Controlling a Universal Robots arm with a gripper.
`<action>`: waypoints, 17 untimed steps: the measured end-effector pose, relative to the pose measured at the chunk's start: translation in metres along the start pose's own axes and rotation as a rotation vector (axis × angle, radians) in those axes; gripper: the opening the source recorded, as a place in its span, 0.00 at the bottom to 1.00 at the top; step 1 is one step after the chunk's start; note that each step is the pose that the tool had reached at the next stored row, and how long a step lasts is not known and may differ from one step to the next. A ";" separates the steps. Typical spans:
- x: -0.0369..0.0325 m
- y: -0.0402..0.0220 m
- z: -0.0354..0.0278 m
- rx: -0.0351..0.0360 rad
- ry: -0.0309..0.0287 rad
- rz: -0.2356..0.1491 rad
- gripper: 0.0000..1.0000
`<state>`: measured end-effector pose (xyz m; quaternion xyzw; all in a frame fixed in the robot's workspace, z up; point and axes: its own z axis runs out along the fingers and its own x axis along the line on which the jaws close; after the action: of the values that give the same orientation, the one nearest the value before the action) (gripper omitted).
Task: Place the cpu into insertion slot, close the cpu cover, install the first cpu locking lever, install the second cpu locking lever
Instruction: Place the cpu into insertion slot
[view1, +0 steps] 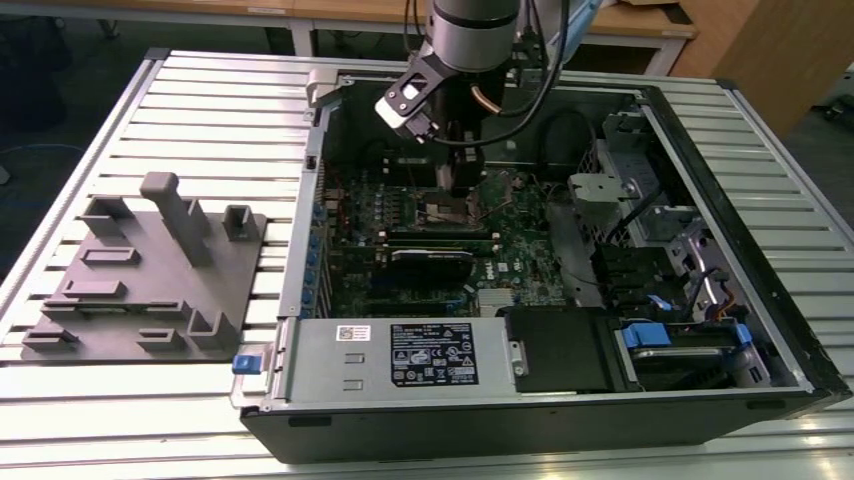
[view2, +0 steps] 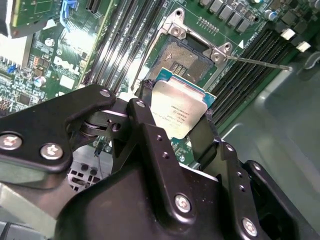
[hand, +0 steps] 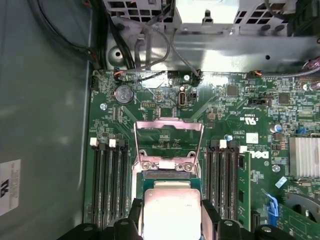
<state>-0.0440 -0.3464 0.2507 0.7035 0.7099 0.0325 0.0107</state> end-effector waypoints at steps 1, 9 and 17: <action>0.0000 -0.0008 0.0017 0.0000 -0.0001 0.000 0.54; -0.0003 -0.0045 0.0101 0.0002 -0.0003 0.000 0.54; -0.0003 -0.0045 0.0109 0.0000 0.0000 0.000 0.54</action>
<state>-0.0478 -0.3464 0.2395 0.7035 0.7099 0.0325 0.0107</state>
